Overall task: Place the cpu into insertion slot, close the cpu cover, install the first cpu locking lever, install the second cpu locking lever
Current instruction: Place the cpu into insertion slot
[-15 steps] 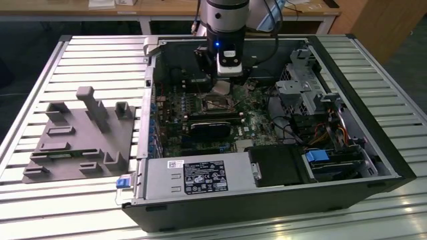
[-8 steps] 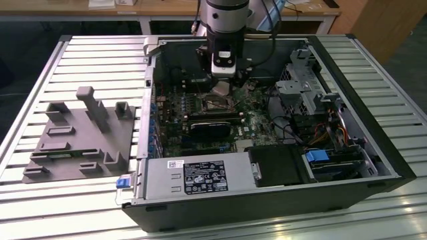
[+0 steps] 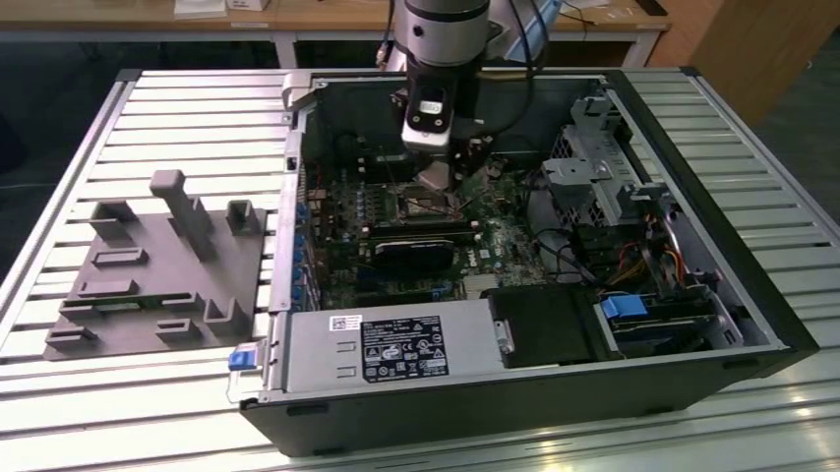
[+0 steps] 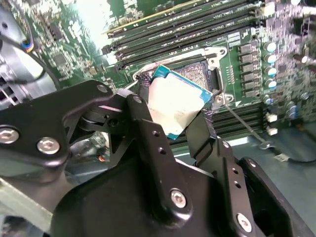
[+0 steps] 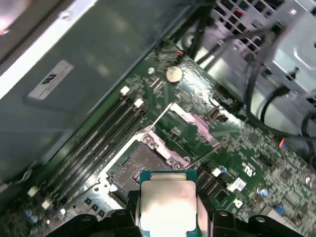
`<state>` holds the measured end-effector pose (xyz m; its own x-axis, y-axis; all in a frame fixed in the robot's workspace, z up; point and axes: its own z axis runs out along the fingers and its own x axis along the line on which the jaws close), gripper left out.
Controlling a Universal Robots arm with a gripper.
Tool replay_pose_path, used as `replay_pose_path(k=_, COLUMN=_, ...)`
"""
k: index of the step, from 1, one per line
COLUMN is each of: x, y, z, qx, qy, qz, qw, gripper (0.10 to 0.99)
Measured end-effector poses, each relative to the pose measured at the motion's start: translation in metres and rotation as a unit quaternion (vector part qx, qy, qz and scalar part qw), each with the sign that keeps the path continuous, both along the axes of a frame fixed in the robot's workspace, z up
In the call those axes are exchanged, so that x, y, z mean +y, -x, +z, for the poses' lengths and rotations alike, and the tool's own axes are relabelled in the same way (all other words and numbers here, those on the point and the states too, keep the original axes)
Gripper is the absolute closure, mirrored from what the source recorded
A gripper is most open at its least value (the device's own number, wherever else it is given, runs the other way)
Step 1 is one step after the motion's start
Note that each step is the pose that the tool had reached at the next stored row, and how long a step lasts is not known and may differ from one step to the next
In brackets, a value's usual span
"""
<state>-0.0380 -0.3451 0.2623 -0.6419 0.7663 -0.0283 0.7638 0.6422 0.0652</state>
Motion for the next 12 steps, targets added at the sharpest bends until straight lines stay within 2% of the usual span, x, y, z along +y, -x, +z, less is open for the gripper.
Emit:
replay_pose_path(k=3, x=0.0000, y=0.0000, z=-0.0007, qx=0.0000, qy=0.0000, qz=-0.027, qw=0.9996, gripper=0.549)
replay_pose_path(k=6, x=0.0000, y=0.0000, z=-0.0013, qx=0.0000, qy=0.0000, qz=-0.055, qw=0.9985, gripper=0.549)
replay_pose_path(k=9, x=0.0000, y=0.0000, z=-0.0019, qx=0.0000, qy=0.0000, qz=-0.082, qw=0.9967, gripper=0.549)
replay_pose_path(k=12, x=0.0000, y=0.0000, z=-0.0025, qx=0.0000, qy=0.0000, qz=-0.109, qw=0.9941, gripper=0.549)
